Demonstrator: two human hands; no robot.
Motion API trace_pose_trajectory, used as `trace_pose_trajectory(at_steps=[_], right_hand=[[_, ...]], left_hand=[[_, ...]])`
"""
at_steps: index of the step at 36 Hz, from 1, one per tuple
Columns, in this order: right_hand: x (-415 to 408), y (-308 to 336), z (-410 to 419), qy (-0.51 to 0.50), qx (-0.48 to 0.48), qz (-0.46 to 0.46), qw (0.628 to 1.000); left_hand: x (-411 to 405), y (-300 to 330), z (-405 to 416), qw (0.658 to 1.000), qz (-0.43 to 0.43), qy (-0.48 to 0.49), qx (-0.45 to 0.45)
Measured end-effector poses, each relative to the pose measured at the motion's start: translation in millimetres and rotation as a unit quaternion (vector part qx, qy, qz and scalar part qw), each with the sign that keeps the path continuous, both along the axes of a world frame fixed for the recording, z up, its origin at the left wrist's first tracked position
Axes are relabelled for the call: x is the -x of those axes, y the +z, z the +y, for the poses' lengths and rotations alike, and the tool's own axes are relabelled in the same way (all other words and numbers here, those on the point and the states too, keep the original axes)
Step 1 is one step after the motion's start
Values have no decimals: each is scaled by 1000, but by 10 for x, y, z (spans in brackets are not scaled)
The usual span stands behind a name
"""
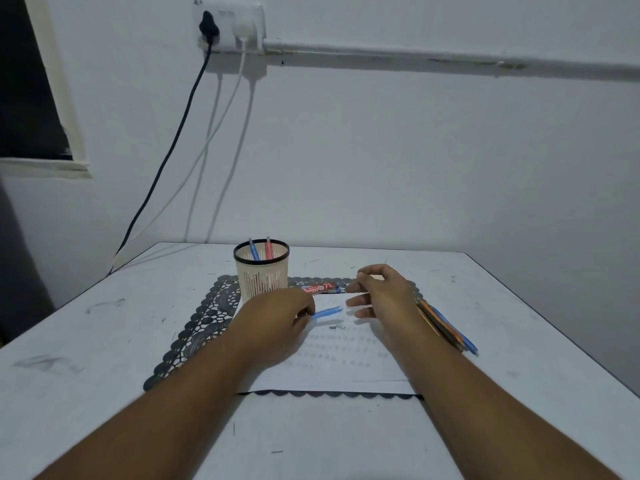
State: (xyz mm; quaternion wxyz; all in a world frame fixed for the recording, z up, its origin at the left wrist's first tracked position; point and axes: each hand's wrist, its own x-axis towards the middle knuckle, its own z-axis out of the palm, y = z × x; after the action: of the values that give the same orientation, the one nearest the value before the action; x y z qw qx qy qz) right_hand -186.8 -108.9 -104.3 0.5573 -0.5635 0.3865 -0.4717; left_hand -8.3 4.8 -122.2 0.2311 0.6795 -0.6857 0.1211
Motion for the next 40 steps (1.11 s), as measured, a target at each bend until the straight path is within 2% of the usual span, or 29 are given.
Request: trace_pose_trajectory(at_steps=[9,28,40], right_hand=[[-79,29,135,30,62,-17,998],[-111,-57,158,29,109,9,994],[-109,-44,129,10,108,-18,994]], left_hand=[[42,48,24,998,53,40,9],[24,53,13,998,54,42,-2],[-3,24,-24,997,52,47,11]])
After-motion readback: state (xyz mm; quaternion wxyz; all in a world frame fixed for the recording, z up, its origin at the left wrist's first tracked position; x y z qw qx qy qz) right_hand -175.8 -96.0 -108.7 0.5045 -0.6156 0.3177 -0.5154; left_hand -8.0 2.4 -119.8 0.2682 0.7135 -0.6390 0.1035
